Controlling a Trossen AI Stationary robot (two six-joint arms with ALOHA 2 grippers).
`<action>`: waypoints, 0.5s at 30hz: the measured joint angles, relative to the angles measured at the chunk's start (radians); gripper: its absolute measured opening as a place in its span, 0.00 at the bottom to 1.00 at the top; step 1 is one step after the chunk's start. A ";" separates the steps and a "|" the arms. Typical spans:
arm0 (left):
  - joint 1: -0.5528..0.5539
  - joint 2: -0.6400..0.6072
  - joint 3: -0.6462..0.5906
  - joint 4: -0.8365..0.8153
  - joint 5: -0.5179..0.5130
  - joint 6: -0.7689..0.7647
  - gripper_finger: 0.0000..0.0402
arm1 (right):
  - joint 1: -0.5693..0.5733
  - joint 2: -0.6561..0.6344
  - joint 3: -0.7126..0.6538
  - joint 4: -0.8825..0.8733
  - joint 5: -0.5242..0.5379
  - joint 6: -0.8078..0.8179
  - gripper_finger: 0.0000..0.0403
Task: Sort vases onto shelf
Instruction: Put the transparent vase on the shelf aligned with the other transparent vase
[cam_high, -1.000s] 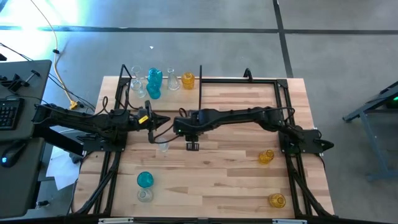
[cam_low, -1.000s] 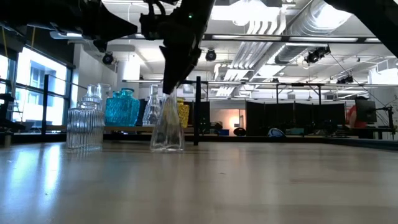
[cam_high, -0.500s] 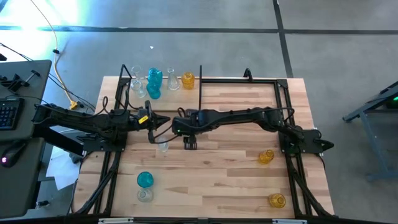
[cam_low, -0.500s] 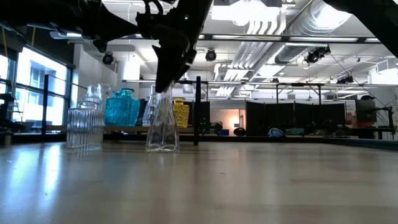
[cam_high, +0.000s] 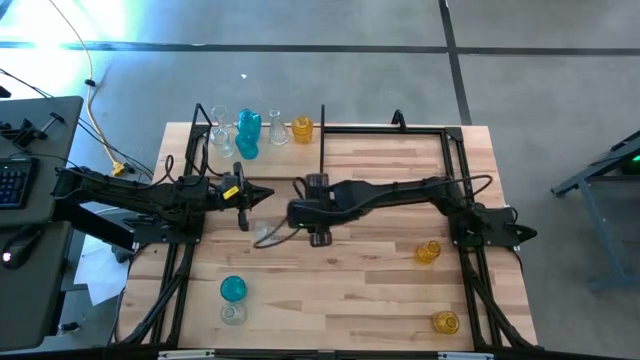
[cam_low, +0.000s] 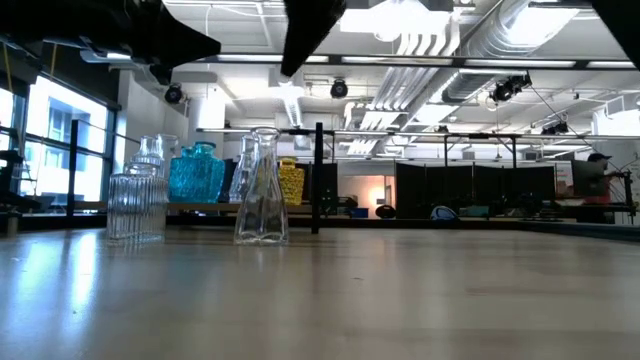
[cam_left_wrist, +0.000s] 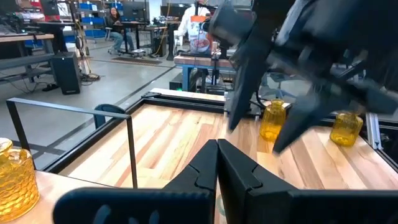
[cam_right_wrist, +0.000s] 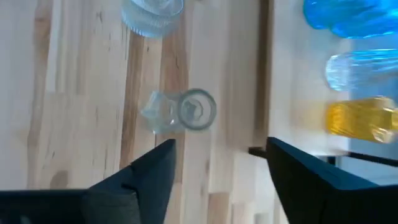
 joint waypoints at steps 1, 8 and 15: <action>-0.001 0.000 0.000 0.000 0.000 0.000 0.00 | 0.008 -0.026 -0.028 0.002 0.015 0.010 0.54; -0.001 0.000 0.000 -0.015 0.000 0.001 0.00 | 0.047 -0.266 -0.500 0.348 0.038 0.012 0.23; -0.001 0.017 0.007 -0.038 0.055 -0.012 0.00 | 0.047 -0.577 -1.149 1.024 0.030 0.028 0.03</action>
